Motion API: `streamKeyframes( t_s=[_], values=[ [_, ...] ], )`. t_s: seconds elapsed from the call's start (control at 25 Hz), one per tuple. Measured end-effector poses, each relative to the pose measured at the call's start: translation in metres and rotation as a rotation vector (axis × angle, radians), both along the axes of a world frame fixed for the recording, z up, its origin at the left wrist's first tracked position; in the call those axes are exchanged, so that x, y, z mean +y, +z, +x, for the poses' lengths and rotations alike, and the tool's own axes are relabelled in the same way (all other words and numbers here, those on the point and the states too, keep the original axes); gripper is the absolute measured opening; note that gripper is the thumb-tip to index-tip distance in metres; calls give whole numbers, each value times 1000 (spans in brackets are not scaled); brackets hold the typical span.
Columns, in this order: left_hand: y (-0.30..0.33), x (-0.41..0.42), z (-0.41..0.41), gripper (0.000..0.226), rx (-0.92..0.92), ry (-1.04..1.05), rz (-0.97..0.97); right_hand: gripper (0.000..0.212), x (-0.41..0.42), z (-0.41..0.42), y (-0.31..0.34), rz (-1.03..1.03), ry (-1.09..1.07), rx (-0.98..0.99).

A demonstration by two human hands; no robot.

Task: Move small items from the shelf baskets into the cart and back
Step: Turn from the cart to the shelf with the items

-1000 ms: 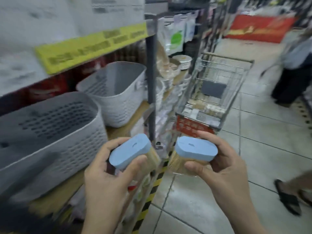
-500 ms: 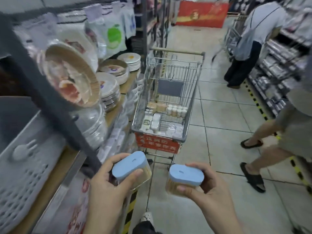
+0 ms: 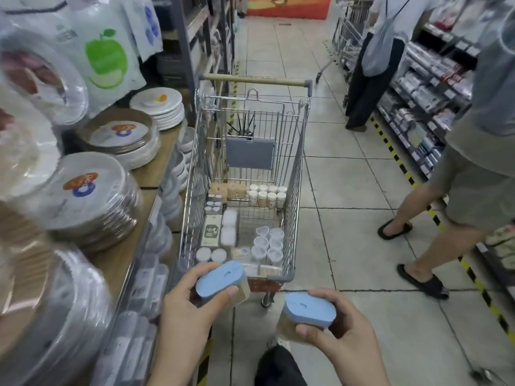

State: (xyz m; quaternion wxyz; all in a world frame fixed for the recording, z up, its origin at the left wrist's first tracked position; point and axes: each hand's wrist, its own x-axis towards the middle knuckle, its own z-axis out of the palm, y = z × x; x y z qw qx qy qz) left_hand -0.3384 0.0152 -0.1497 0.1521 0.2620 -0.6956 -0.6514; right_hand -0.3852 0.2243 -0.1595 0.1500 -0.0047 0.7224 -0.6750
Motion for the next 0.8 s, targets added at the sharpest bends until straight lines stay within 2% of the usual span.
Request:
streamKeyframes(
  t_s=[0.24,0.56,0.8],
  values=[
    [-27,-13,-107,30,-71,24,62,45,-11,-119,-27,35,20,-33],
    [-86,-34,-213,33,-215,49,80,42,-48,-239,-85,194,132,-98],
    [-157,-69,-307,31,-281,15,111,39,-108,-313,-150,243,35,-151]
  ],
)
